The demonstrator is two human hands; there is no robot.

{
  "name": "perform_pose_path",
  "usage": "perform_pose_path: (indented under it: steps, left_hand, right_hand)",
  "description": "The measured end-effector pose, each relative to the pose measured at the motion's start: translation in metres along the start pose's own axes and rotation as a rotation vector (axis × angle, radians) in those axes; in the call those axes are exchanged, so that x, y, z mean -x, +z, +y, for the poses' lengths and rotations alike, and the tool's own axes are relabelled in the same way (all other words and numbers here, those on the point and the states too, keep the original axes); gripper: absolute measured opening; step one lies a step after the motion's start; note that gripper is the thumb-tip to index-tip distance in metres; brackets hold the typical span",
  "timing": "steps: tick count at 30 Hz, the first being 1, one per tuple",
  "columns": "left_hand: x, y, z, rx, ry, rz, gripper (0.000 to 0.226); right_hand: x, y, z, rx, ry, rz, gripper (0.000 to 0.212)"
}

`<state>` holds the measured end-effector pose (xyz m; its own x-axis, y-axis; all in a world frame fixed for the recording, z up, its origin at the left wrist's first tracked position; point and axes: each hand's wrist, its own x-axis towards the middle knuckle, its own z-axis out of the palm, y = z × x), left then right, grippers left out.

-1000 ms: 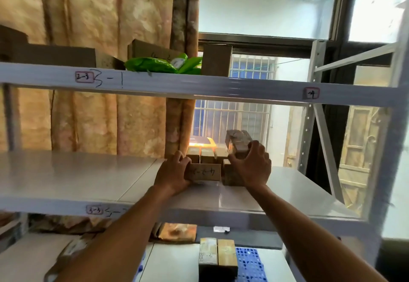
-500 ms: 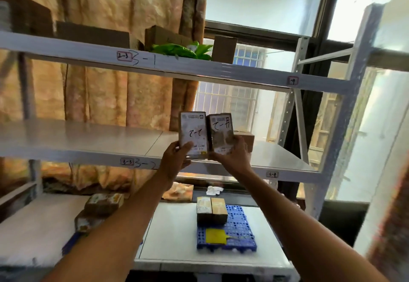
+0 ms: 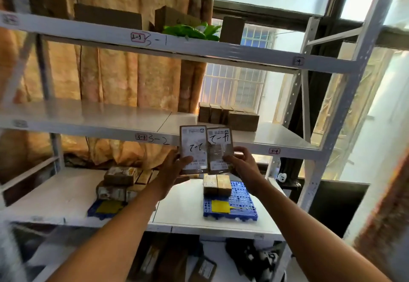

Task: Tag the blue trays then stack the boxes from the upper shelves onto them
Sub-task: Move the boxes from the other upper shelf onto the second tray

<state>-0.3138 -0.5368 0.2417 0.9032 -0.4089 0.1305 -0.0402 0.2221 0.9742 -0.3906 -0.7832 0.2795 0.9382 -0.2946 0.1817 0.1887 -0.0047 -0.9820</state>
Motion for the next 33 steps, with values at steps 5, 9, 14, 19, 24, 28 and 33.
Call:
perform_pose_path:
  steps: [5,9,14,19,24,28,33]
  left_hand:
    - [0.014,-0.012,-0.054,-0.135,-0.245,0.005,0.063]
    - [0.016,-0.004,-0.100,-0.192,-0.382,0.022,0.050]
    - [0.005,0.018,-0.159,-0.228,-0.542,-0.031,0.049]
    - [-0.035,0.056,-0.203,-0.289,-0.623,-0.072,0.044]
    - [-0.108,0.088,-0.243,-0.304,-0.594,-0.039,0.050]
    - [-0.166,0.105,-0.264,-0.265,-0.600,0.066,0.053]
    - [-0.209,0.102,-0.284,-0.204,-0.581,0.157,0.054]
  right_hand:
    - [0.023,-0.013,0.053,0.059,0.149,0.005,0.053]
    - [0.041,-0.028,0.096,0.028,0.297,-0.011,0.042]
    - [0.052,-0.067,0.155,0.039,0.542,-0.039,0.033]
    - [0.017,-0.118,0.210,0.130,0.645,-0.009,0.040]
    - [-0.057,-0.159,0.254,0.081,0.679,0.075,0.032]
    - [-0.109,-0.182,0.277,0.012,0.685,0.114,0.021]
    - [-0.161,-0.204,0.299,0.074,0.608,0.240,0.031]
